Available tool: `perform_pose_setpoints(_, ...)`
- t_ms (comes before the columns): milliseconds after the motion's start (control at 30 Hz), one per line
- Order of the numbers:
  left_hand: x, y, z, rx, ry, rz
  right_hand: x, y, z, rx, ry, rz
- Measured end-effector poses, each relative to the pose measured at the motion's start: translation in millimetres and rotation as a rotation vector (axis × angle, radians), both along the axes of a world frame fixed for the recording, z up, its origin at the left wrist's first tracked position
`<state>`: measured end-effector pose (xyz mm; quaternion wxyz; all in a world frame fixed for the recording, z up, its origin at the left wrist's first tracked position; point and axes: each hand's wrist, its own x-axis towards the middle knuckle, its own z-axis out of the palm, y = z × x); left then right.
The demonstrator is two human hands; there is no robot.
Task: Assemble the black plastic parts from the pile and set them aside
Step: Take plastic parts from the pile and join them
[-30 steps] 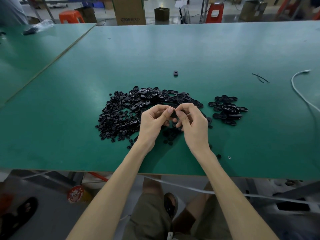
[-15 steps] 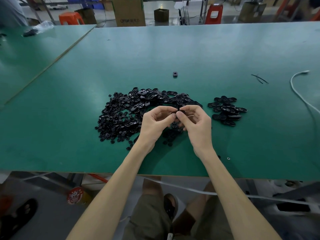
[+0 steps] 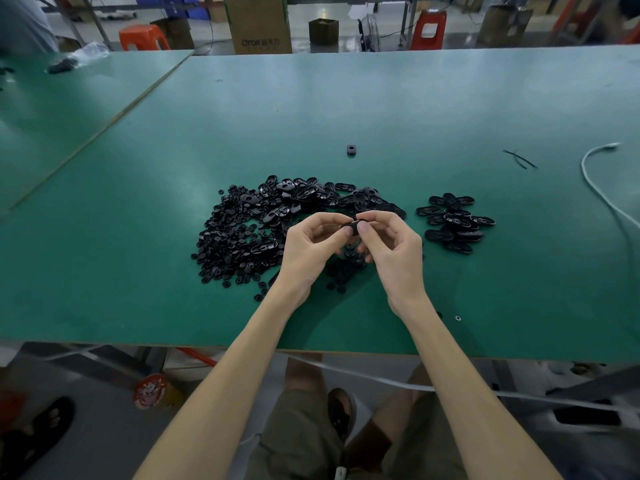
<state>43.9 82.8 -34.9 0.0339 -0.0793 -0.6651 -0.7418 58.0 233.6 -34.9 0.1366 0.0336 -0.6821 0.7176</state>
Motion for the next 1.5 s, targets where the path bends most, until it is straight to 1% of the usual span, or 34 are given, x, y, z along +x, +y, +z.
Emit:
perform_pose_setpoints(633,0.6,1.1,1.1,-0.026,0.009,-0.018,1.4,2.0,1.9,-0.023,0.018,0.027)
perform_pose_setpoints(900,0.8,2.1,0.6,-0.053,0.0,-0.01,-0.4,2.4,-0.7,0.006,0.018,0.02)
perform_pose_setpoints(1300,-0.6,5.4,-1.5,-0.181,0.031,0.037,-4.3,2.0,-6.4,0.032,-0.014,0.029)
perform_pose_setpoints(1400,0.7,5.2,-0.1,-0.173,0.029,0.032,-4.8,2.4,-6.6,0.032,-0.019,0.015)
perform_pose_setpoints(1500,2.5,2.0,2.2,-0.108,0.042,-0.003,-4.7,3.9,-7.0,-0.018,-0.028,-0.026)
